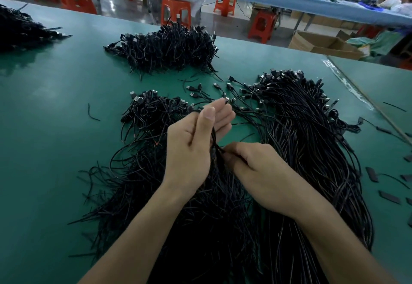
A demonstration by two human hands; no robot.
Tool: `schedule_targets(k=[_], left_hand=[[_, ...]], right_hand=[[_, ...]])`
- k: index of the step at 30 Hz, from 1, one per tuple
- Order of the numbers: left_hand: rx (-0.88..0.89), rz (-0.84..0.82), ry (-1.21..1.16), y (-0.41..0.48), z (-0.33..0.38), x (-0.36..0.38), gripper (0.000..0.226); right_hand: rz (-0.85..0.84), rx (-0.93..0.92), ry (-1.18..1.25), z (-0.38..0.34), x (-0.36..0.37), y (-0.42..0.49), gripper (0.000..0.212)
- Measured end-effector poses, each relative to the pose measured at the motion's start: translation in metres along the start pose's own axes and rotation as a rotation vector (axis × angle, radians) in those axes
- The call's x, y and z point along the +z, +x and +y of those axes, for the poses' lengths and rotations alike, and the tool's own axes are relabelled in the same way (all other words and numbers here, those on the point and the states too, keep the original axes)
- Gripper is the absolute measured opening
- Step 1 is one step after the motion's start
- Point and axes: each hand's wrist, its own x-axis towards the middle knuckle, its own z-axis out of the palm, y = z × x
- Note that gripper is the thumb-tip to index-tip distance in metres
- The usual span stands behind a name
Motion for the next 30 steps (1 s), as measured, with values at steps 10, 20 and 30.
schedule_targets(k=[10,20,30], left_hand=[[0.131,-0.308,0.945,-0.003,-0.003,-0.009,0.042],[-0.473,-0.495,0.215,0.006,0.039,-0.025,0.054],[-0.324,-0.210,-0.439,0.013,0.033,-0.026,0.035]], right_hand=[[0.074,-0.075,-0.114,0.001,-0.014,-0.005,0.017],[0.279,-0.272,0.151,-0.011,-0.034,0.005,0.010],[0.091,-0.099,0.037,-0.010,0.002,0.007,0.033]])
